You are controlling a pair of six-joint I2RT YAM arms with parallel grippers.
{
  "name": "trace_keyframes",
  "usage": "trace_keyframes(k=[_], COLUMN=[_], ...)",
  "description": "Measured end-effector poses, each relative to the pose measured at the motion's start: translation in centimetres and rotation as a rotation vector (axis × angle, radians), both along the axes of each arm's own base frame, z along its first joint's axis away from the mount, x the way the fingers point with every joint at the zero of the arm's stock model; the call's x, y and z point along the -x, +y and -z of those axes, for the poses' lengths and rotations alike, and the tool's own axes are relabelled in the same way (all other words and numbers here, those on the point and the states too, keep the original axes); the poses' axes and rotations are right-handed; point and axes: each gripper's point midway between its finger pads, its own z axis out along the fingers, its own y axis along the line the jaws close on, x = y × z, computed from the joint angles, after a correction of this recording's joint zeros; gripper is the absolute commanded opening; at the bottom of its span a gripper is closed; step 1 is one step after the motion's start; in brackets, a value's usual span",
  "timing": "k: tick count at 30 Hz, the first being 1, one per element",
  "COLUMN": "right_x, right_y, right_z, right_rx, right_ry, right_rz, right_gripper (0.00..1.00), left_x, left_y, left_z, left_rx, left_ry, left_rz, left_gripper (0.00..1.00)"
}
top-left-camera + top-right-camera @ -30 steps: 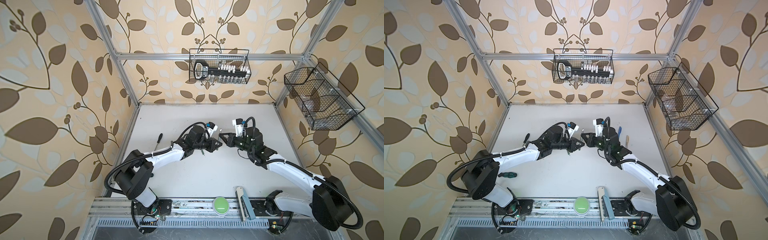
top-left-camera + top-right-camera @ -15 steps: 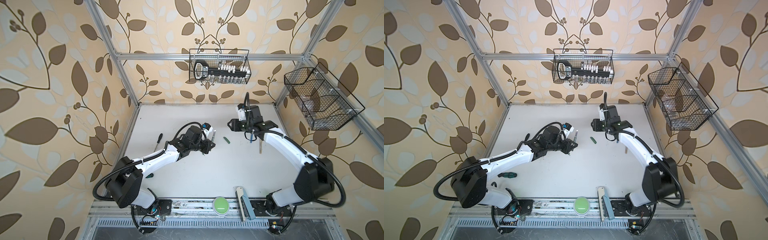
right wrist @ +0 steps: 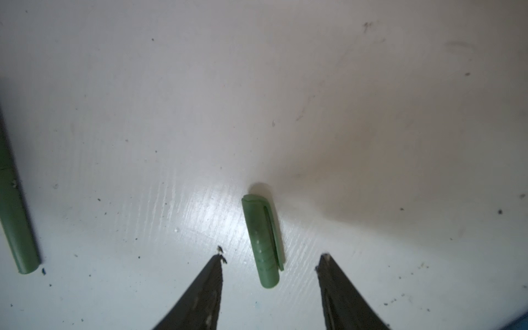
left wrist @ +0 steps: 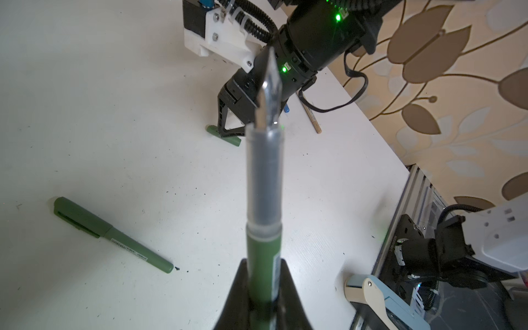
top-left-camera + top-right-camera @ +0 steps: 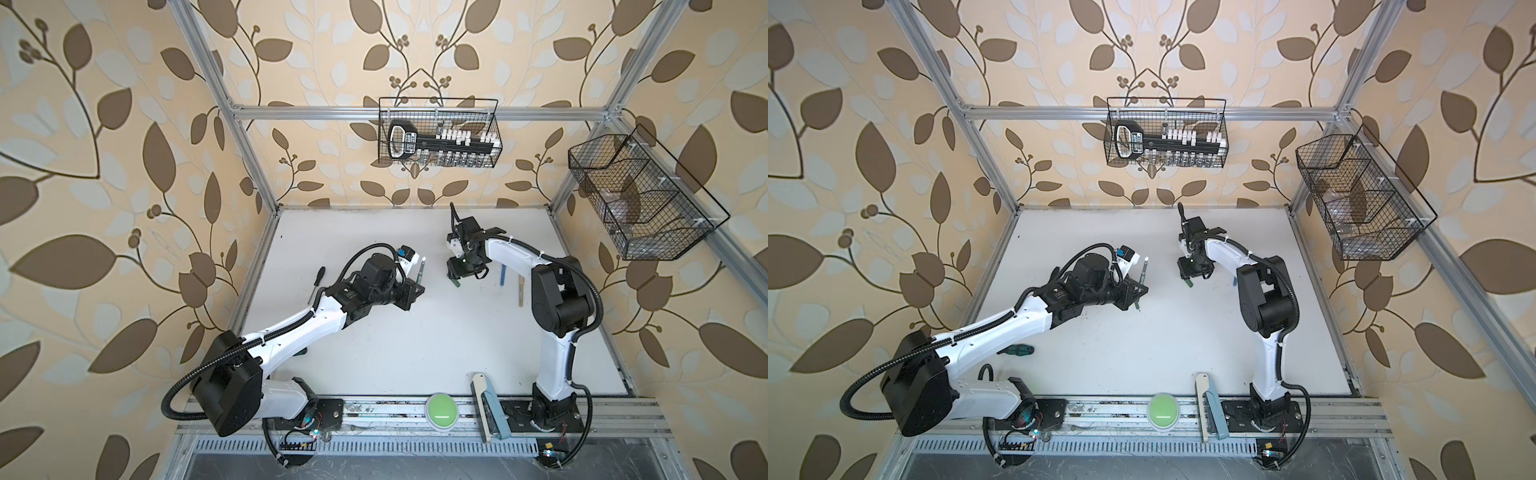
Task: Insert the pens into the pen caps
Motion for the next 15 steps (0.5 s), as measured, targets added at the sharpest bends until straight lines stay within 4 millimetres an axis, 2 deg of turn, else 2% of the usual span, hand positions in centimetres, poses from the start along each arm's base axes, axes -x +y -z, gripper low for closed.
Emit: trace_keyframes(k=[9, 15], right_x=[1.2, 0.6], right_y=[0.5, 0.7], right_z=[2.7, 2.7], right_rx=[0.083, 0.109], right_ry=[0.074, 0.063], right_rz=[-0.089, -0.107], right_gripper=[0.52, 0.48], left_x=[0.2, 0.1], left_y=[0.2, 0.4], left_z=[0.5, 0.1], left_rx=[-0.023, -0.024], left_ry=[0.006, -0.008], left_rz=[0.007, -0.003], left_gripper=[0.0, 0.0])
